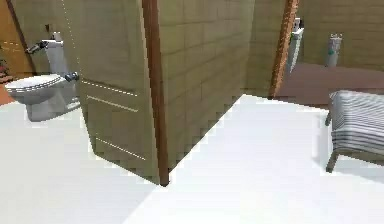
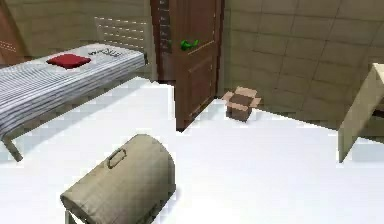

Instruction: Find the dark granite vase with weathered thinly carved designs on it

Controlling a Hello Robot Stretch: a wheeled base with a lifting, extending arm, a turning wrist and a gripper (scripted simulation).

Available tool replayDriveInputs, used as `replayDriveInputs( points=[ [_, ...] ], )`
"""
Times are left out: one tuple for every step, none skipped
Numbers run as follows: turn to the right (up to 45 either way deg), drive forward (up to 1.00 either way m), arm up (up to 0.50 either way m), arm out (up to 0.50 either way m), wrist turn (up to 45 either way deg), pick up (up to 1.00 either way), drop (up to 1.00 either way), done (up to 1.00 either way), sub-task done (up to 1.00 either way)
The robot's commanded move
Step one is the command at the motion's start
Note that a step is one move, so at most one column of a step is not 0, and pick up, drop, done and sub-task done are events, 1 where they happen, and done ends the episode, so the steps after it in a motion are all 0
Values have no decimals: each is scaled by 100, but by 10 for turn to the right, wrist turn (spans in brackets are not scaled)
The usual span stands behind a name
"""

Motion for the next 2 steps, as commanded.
replayDriveInputs(
  points=[
    [-450,0,0,0,0,0,0,0,0],
    [-30,0,0,0,0,0,0,0,0]
  ],
)
